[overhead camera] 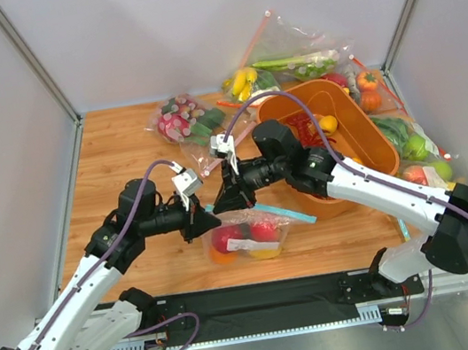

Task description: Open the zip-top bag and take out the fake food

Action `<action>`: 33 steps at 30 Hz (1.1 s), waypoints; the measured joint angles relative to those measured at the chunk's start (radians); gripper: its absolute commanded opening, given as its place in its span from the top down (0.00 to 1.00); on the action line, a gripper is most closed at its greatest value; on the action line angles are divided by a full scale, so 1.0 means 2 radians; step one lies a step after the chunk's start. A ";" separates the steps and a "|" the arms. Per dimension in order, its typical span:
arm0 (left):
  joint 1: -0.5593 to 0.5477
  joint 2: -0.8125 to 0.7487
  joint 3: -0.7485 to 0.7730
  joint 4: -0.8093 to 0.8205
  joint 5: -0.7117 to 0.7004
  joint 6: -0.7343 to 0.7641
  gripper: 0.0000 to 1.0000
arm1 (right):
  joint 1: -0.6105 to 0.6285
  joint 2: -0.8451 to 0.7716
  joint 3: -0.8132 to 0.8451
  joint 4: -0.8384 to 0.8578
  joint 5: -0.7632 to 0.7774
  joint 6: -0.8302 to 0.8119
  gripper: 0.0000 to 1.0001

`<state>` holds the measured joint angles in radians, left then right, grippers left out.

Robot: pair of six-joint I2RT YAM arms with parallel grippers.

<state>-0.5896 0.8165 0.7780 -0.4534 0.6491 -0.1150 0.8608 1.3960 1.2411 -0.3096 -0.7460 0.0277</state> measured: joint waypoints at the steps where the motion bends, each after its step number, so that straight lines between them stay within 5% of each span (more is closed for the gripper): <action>1: 0.000 0.002 0.004 -0.003 -0.002 0.003 1.00 | 0.000 -0.001 -0.002 0.000 0.001 0.000 1.00; 16: 0.005 0.058 0.061 -0.036 -0.003 0.041 1.00 | -0.024 -0.011 -0.008 -0.013 0.002 -0.026 1.00; 33: 0.089 0.073 0.068 -0.037 0.063 0.054 1.00 | -0.060 -0.034 -0.035 -0.047 0.007 -0.048 1.00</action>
<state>-0.4107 0.9630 0.9131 -0.5278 0.7746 -0.0078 0.7403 1.3289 1.1713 -0.4042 -0.7311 -0.0689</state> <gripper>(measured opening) 0.003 0.049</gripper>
